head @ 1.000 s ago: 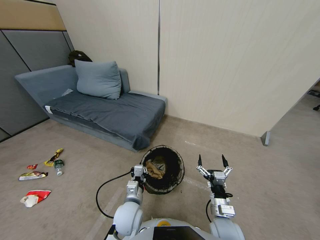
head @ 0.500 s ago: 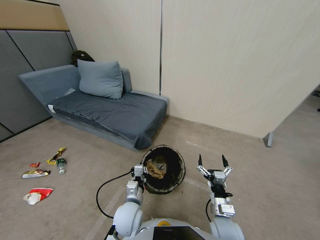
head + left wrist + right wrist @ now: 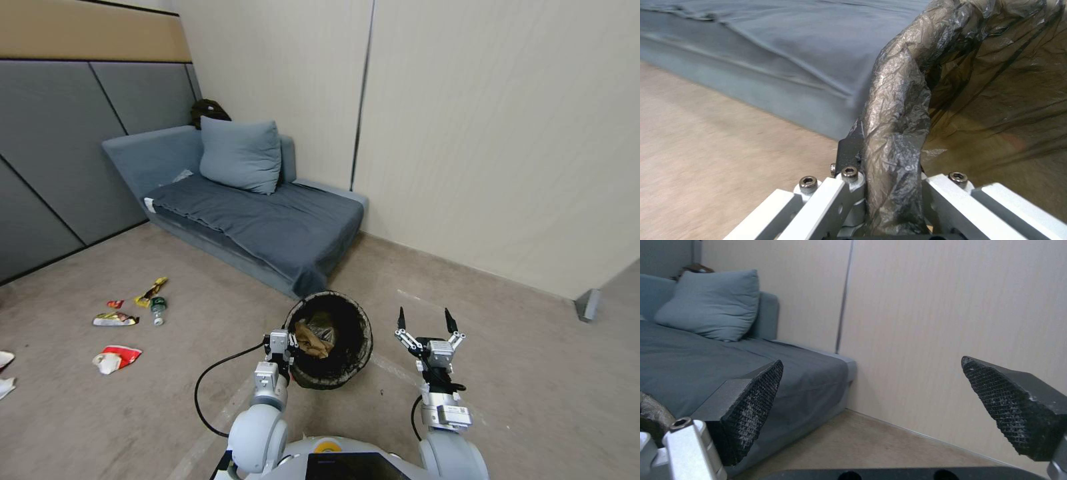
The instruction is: Pick up the trash bin, then pick up the garbage from the floor and place it into the trash bin.
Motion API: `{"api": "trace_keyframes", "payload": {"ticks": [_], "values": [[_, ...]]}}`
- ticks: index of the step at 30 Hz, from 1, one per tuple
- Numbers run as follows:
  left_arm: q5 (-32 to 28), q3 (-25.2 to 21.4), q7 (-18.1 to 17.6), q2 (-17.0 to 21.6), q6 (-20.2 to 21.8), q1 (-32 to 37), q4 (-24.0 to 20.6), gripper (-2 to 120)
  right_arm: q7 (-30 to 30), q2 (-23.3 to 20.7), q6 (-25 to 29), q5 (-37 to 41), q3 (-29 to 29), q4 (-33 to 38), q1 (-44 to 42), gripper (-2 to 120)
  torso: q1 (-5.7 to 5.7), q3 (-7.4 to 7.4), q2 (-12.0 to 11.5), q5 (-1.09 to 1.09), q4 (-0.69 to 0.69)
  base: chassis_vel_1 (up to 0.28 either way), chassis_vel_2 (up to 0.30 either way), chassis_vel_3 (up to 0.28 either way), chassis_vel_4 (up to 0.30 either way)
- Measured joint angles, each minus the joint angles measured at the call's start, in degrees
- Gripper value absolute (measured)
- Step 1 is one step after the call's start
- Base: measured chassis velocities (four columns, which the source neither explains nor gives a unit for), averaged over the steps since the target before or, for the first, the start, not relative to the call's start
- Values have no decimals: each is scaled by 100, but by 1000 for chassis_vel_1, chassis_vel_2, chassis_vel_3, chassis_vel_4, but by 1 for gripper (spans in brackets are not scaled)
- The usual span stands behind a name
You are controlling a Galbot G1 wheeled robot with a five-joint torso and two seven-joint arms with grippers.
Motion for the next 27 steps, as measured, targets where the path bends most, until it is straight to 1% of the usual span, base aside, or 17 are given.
{"api": "trace_keyframes", "payload": {"ticks": [27], "values": [[0,25,8,-5,20,5,-17,1,2,-2,-17,-16,-20,31,-2,100,0,0,0,0,0,116,121,117,115]]}}
